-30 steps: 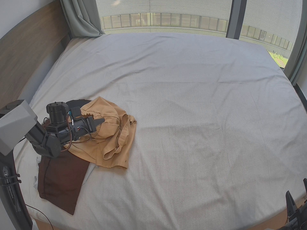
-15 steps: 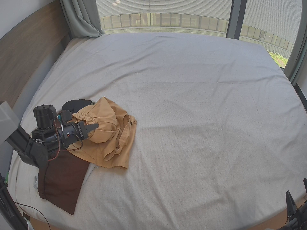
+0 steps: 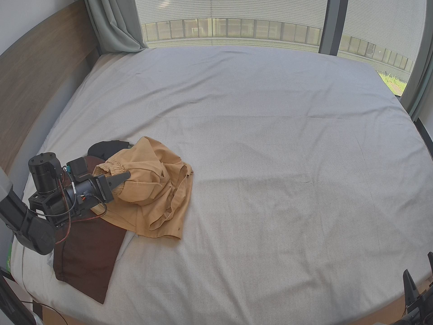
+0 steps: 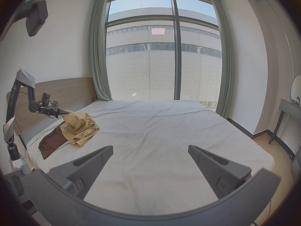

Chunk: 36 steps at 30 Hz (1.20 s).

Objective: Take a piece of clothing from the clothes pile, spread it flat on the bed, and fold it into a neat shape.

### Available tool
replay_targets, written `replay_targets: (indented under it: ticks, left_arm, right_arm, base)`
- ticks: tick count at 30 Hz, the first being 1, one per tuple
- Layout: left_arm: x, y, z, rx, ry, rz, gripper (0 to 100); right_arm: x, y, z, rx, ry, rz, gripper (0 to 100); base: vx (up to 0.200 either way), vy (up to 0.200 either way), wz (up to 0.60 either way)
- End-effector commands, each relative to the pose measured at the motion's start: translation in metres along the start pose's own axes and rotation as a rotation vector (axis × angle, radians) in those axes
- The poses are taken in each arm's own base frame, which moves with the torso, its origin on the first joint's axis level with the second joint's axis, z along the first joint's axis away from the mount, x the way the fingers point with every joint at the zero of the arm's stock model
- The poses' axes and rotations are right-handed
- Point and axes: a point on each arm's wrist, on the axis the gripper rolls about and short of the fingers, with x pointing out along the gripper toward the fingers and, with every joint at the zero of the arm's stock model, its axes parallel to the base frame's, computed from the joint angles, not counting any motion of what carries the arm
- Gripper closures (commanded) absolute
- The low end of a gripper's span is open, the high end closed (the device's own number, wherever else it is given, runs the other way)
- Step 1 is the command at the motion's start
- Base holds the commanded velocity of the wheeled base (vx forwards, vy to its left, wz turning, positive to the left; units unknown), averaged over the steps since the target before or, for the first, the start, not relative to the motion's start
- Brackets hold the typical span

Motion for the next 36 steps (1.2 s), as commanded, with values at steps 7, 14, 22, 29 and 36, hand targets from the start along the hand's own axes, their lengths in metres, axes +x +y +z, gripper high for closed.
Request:
replay_targets:
  ticks: [7, 14, 22, 29, 36]
  left_arm:
    - [-0.015, -0.013, 0.000, 0.031, -0.032, -0.020, 100]
    - [-0.021, -0.018, 0.000, 0.040, -0.041, -0.028, 100]
    - [-0.027, -0.023, -0.011, 0.049, -0.046, -0.042, 100]
    - [-0.025, -0.031, -0.016, 0.030, -0.043, -0.041, 100]
    - [-0.023, -0.059, -0.010, -0.103, -0.126, -0.056, 100]
  right_arm:
    - [0.000, 0.000, -0.005, -0.001, 0.001, 0.001, 0]
    - [0.000, 0.000, -0.005, 0.000, 0.000, 0.001, 0]
    - [0.000, 0.000, -0.005, 0.000, 0.001, 0.001, 0]
    - [0.000, 0.000, -0.005, 0.000, 0.000, 0.001, 0]
    - [0.000, 0.000, -0.005, 0.002, 0.001, 0.001, 0]
  base:
    - [0.000, 0.000, 0.00]
    - [0.000, 0.000, 0.00]
    - [0.000, 0.000, 0.00]
    - [0.000, 0.000, 0.00]
    - [0.000, 0.000, 0.00]
